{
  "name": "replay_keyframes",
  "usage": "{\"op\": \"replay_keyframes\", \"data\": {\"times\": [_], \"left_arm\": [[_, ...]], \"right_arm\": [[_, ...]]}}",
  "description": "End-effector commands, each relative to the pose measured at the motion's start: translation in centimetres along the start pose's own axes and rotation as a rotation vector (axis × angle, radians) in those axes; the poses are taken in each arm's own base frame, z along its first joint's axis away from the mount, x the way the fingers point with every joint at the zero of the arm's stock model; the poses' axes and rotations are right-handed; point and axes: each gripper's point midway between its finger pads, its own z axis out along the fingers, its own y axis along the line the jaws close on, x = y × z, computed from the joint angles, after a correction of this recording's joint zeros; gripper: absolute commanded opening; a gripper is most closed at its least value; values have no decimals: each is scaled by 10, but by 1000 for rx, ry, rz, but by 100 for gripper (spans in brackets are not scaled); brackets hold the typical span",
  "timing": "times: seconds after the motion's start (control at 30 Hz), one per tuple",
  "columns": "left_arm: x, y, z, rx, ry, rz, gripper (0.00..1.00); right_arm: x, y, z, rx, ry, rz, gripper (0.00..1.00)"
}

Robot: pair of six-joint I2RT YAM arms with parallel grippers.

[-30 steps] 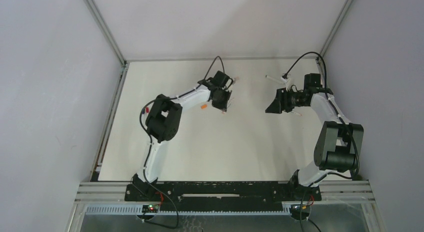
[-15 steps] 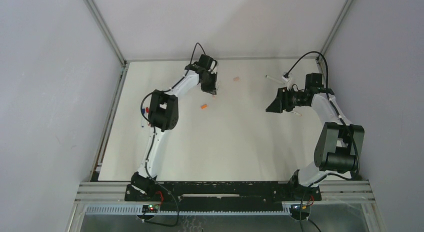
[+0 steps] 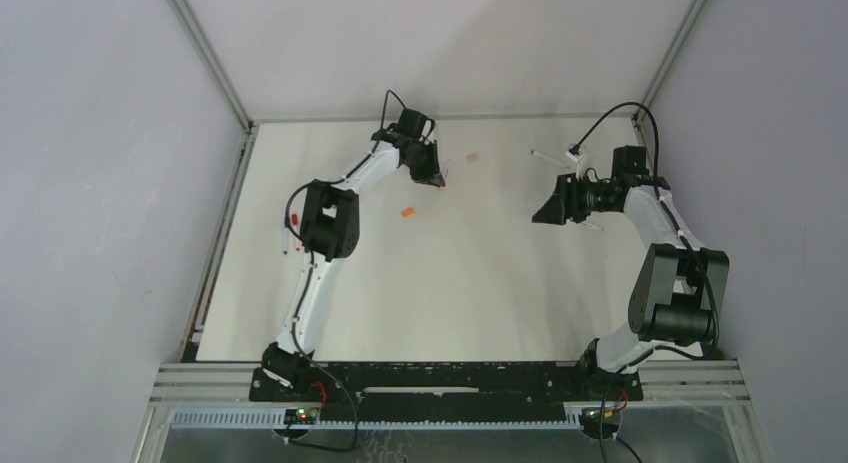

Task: Insert the pens into the pen caps
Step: Place the pen at the center of the board.

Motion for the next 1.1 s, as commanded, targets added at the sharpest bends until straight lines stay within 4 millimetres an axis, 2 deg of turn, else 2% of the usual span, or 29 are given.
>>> {"op": "replay_keyframes", "data": {"times": [0.0, 0.07, 0.17, 0.33, 0.53, 0.67, 0.8, 0.93, 1.07], "left_arm": [[-17, -16, -21, 33, -42, -19, 6], [-12, -17, -26, 32, -33, -15, 3], [6, -17, -32, 22, 10, -3, 1], [64, -26, -38, -5, 108, 41, 1], [107, -53, -53, 28, 89, 2, 10], [114, -72, -61, 99, 69, -20, 25], [109, -91, -75, 199, 22, -26, 44], [104, -99, -97, 251, -41, -12, 49], [104, -84, -128, 214, -125, 30, 49]], "right_arm": [[-8, 7, 3, -23, -18, -30, 61], [-8, 10, 8, -28, -8, -38, 61], [-7, 14, 15, -41, 19, -46, 61], [-8, 18, 26, -46, 50, -39, 61], [-10, 23, 63, 11, 80, 17, 59], [-12, 22, 89, 64, 81, 90, 58], [-6, 26, 108, 111, 102, 169, 57], [0, 35, 121, 125, 123, 204, 56], [2, 34, 127, 206, 116, 212, 54]]}}
